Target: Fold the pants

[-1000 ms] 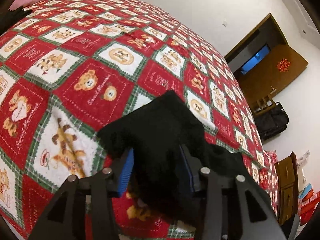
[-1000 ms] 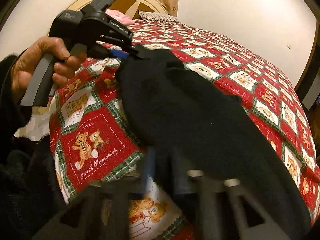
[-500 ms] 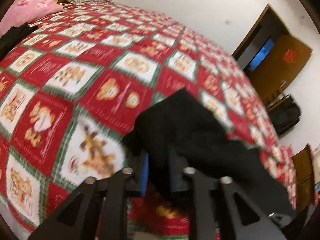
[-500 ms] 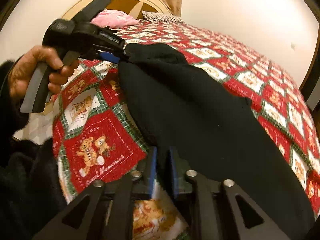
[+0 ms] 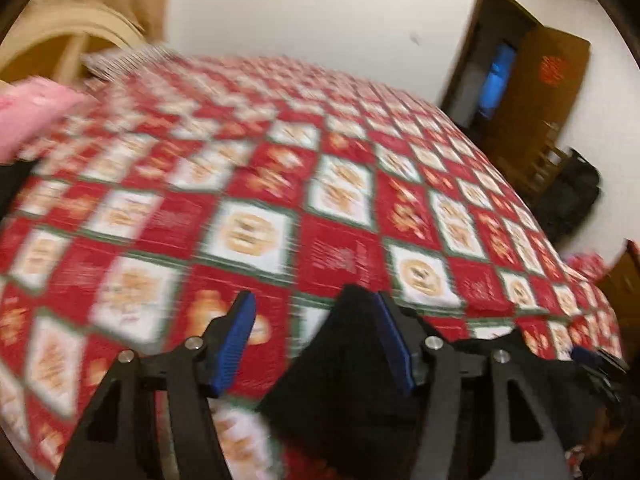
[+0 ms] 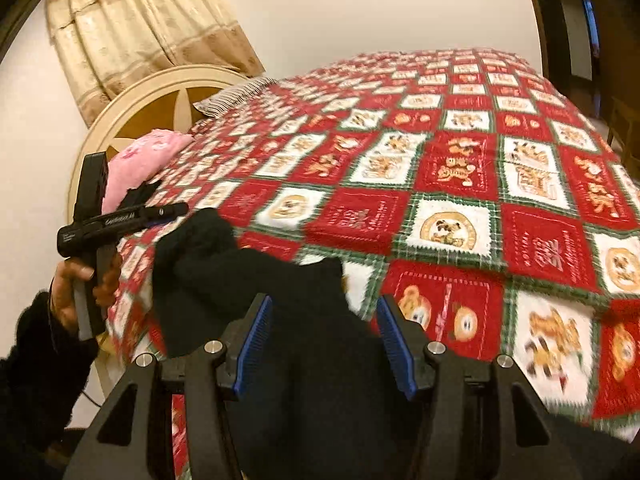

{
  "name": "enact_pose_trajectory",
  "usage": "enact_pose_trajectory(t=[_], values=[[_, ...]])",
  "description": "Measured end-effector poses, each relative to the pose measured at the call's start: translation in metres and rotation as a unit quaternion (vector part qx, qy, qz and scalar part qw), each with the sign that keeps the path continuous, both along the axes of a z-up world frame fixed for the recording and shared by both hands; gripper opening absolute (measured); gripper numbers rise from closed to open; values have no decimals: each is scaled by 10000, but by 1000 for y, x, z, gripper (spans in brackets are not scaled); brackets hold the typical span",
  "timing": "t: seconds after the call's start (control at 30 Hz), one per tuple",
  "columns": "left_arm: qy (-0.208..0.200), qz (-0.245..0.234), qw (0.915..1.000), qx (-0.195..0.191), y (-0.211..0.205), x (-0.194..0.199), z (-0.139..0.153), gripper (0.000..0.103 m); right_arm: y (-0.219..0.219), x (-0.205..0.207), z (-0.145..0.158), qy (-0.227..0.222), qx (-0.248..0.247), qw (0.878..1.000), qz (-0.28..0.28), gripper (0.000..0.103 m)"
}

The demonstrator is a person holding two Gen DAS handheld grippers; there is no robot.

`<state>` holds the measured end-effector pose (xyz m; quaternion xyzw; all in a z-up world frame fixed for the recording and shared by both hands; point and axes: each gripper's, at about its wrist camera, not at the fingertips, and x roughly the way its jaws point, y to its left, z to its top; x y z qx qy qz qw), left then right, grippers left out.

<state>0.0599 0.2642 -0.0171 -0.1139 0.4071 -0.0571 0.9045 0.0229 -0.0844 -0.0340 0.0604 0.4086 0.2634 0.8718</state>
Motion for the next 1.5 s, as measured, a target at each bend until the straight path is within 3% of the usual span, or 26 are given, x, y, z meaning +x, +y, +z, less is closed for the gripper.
enact_pose_trajectory(t=[0.1, 0.27, 0.33, 0.4, 0.53, 0.6, 0.67, 0.73, 0.87, 0.97, 1.07, 1.2, 1.27, 1.33, 1.43, 1.5], values=[[427, -521, 9968, -435, -12, 23, -23, 63, 19, 18, -13, 141, -151, 9996, 168, 56], [781, -892, 9926, -247, -32, 28, -47, 67, 48, 37, -36, 408, -468, 9975, 351, 54], [810, -933, 9917, -362, -32, 29, -50, 70, 53, 31, -37, 305, -622, 9969, 372, 40], [844, -1005, 9907, -365, -34, 30, -48, 73, 56, 26, -36, 265, -730, 9961, 425, 17], [869, -1030, 9900, -411, -34, 34, -51, 72, 51, 15, -27, 136, -538, 9980, 307, 13], [818, -780, 9921, -542, -27, 32, -52, 58, 55, 6, -17, -167, -622, 9976, 272, 13], [734, -580, 9919, -863, -18, 25, -53, 23, 55, -2, -6, -444, -596, 9970, 214, 13], [636, -368, 9889, -1290, -11, 15, -54, 22, 54, -12, 6, -770, -598, 9951, 132, 13], [-222, 284, 9952, -909, -13, -23, -28, 21, 62, -15, 13, -1222, -808, 9892, 3, 13], [-884, 905, 9879, -893, -12, -56, -4, 21, 76, 6, -5, -1231, -1128, 9859, -64, 15], [-978, 1212, 9875, -245, -23, -61, -5, 23, 88, 41, -39, -402, -1483, 9881, -82, 30], [-269, 1566, 9872, 147, -21, -26, -42, 31, 50, 46, -9, -609, -711, 9942, -521, 43], [-50, 1677, 9858, -62, -9, -21, -48, 42, 12, 38, 14, -760, -176, 9925, -944, 56], [-186, 1725, 9846, -217, 5, -24, -38, 42, -15, 21, 30, -865, -28, 9882, -1263, 58], [-477, 2040, 9774, 292, 23, -29, -13, 54, -35, -14, 42, -893, -327, 9875, -1257, 58], [-596, 2077, 9749, 534, 27, -35, 2, 56, -42, -43, 40, -858, -476, 9878, -1209, 58]])
